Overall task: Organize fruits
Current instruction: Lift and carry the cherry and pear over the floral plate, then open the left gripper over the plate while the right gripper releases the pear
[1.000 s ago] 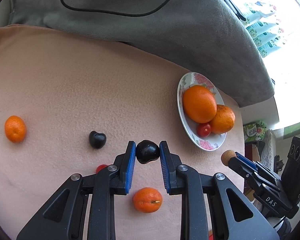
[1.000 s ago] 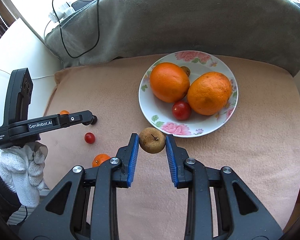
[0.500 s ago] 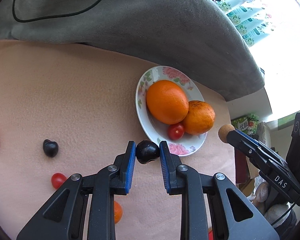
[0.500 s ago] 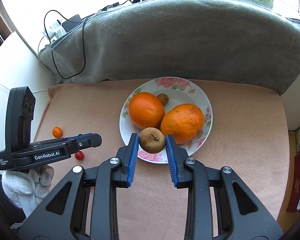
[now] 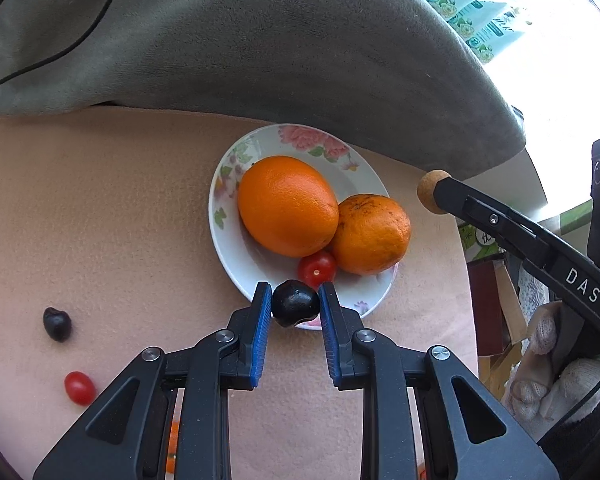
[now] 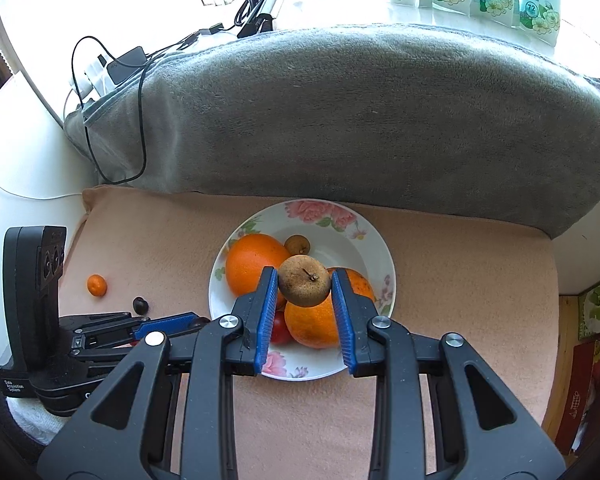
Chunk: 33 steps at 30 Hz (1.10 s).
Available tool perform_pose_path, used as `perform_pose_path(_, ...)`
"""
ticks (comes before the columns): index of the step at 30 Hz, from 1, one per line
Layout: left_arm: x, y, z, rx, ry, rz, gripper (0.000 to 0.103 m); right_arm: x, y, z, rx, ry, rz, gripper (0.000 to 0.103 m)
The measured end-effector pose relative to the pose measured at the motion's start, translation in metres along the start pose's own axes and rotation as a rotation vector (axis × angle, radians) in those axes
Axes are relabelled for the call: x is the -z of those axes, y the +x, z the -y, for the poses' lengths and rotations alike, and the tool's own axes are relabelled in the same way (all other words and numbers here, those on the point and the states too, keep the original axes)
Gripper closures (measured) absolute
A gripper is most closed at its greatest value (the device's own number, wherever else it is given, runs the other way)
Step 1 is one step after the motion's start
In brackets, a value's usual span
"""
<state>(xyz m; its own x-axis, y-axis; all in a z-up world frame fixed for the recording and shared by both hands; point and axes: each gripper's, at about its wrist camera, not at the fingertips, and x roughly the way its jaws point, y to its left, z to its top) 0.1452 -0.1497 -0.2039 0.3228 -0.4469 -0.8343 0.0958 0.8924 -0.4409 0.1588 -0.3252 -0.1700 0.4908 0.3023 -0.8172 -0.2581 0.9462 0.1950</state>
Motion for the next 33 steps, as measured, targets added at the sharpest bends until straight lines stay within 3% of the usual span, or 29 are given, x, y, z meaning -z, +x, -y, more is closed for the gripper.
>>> perform_pose_path(15,0.007,0.007,0.031,-0.121,0.185,0.049,0.081,-0.013,0.027,0.010,-0.012,0.000,-0.038,0.074)
perform_pose_path(31,0.008,0.004,0.033,-0.119,0.189,0.052,0.080,-0.016,0.038,0.012,-0.004,0.016,-0.060,0.074)
perform_pose_path(33,0.008,0.005,0.033,-0.121,0.190,0.045,0.075,-0.016,0.038,0.013,-0.003,0.017,-0.060,0.074)
